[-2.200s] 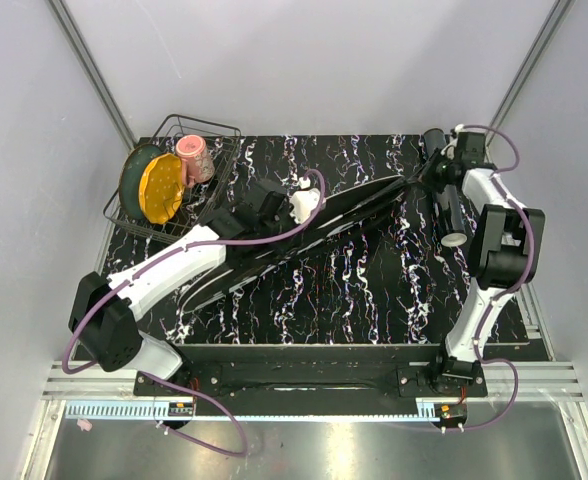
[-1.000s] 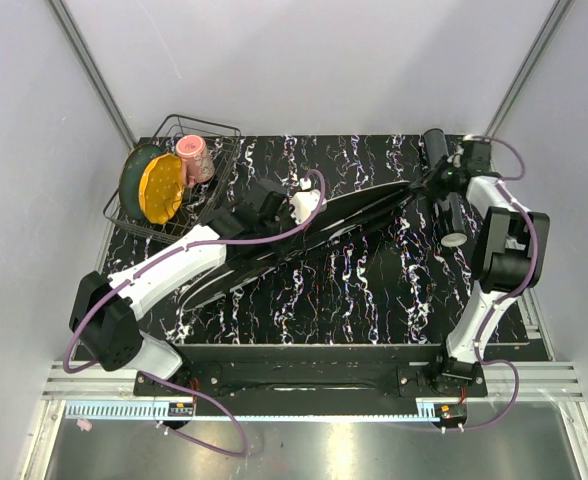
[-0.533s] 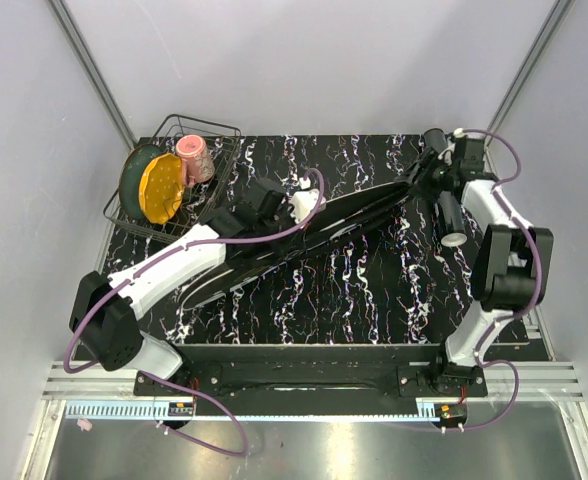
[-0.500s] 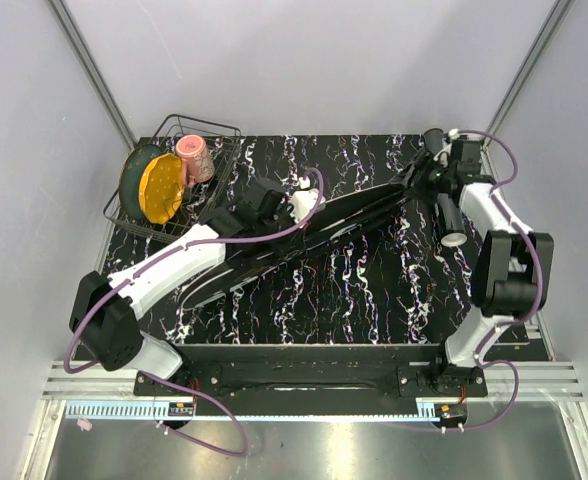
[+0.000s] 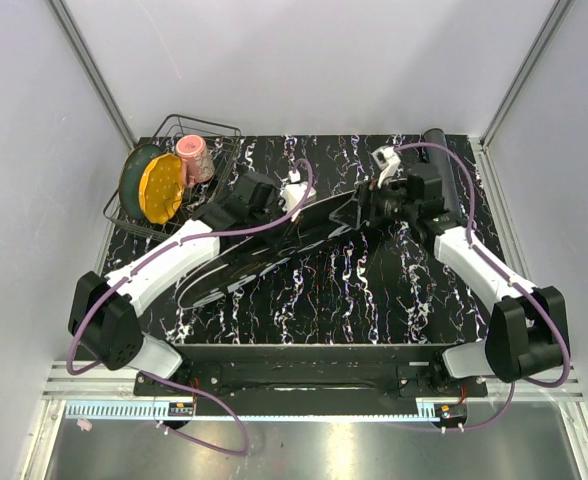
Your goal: Pack up the badminton gear
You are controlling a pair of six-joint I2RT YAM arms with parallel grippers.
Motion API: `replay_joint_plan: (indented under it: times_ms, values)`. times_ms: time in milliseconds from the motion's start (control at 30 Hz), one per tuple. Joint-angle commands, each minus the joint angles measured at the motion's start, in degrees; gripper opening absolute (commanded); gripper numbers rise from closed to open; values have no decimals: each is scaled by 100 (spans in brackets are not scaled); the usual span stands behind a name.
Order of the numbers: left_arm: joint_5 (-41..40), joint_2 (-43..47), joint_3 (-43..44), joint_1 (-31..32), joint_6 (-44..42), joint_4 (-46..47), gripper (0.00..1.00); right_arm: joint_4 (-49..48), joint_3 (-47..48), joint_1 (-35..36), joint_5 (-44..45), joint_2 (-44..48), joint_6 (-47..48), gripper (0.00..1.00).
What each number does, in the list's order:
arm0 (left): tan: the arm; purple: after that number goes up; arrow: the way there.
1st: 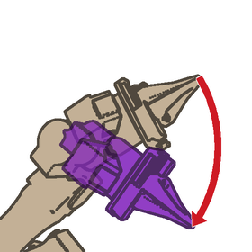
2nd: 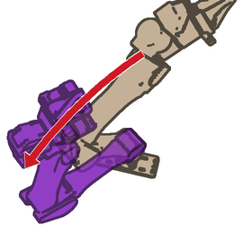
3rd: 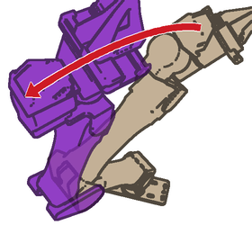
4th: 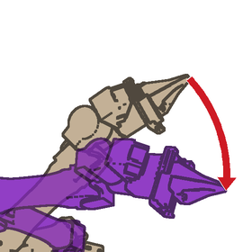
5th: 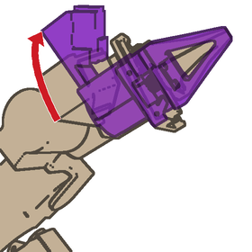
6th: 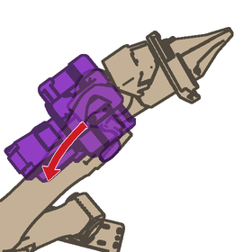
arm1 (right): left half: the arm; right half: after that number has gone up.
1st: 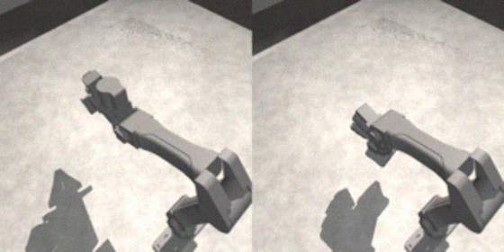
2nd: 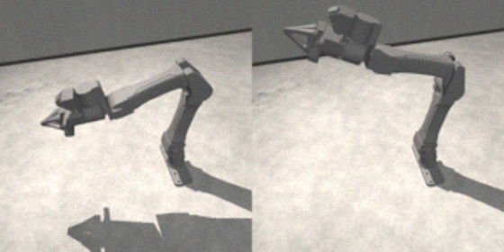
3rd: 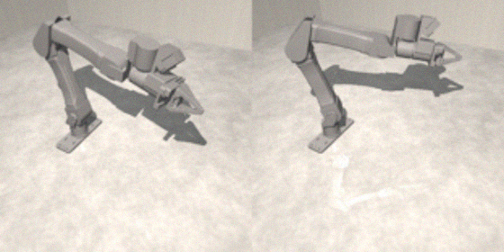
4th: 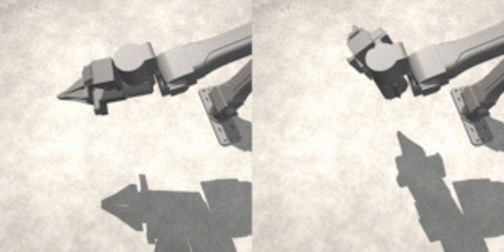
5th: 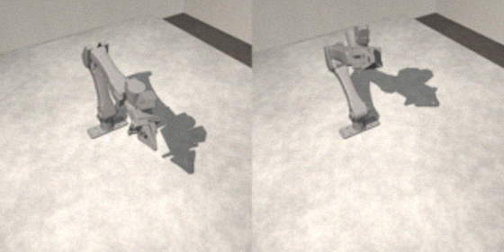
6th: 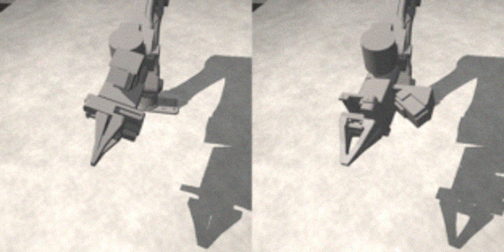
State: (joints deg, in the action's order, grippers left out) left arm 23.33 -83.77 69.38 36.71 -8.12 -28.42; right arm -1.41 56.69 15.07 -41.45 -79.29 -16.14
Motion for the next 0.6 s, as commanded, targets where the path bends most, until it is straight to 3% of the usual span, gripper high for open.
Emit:
replay_joint_plan:
  times_ms: [0, 333, 433, 567]
  values:
    - [672, 308, 207, -111, -102, 496, 0, -325, -254, 435, -153, 335, 743, 83]
    - [936, 387, 137, -146, -225, 549, 3, -168, -18, 901, 76, -51, 1842, 78]
    - [927, 361, 145, -155, -225, 557, 3, 44, 141, 1015, 172, -210, 2307, 73]
    - [884, 343, 163, -155, -199, 557, 4, -70, 150, 1042, 138, -351, 2554, 59]
